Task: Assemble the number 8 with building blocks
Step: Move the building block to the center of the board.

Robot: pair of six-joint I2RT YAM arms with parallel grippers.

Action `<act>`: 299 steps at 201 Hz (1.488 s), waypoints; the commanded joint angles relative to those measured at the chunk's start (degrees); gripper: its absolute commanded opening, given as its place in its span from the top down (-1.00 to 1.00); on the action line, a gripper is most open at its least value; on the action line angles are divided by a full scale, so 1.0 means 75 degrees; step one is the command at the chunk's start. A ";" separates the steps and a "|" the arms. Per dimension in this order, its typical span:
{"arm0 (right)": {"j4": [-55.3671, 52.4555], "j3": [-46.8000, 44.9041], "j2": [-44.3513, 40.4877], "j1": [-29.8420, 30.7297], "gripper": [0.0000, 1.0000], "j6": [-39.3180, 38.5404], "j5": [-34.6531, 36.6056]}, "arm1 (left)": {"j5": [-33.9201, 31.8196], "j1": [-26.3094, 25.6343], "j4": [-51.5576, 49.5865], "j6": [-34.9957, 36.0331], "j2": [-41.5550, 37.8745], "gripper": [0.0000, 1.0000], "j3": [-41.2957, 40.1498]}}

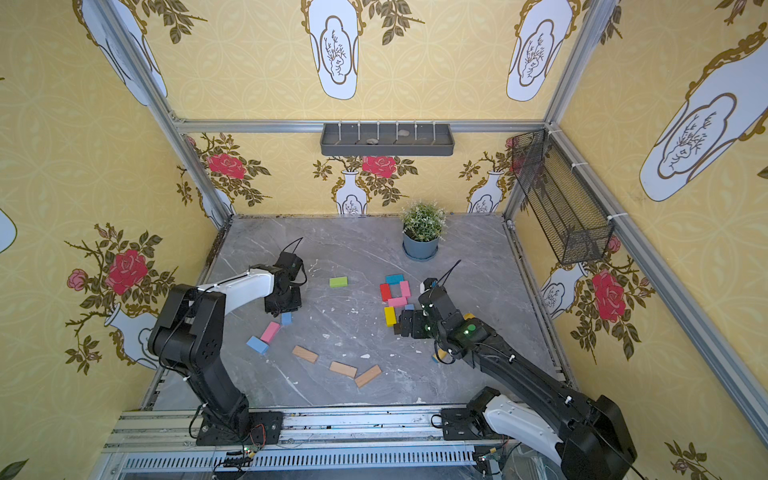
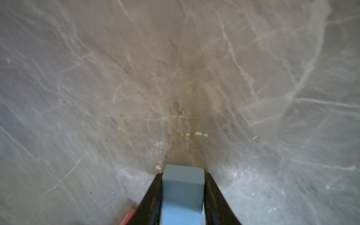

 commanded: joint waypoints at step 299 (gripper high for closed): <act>0.0229 0.0059 0.0114 0.0016 -0.99 0.0103 -0.0058 | 0.0657 -0.1923 -0.0416 -0.0487 0.0885 0.00 0.1348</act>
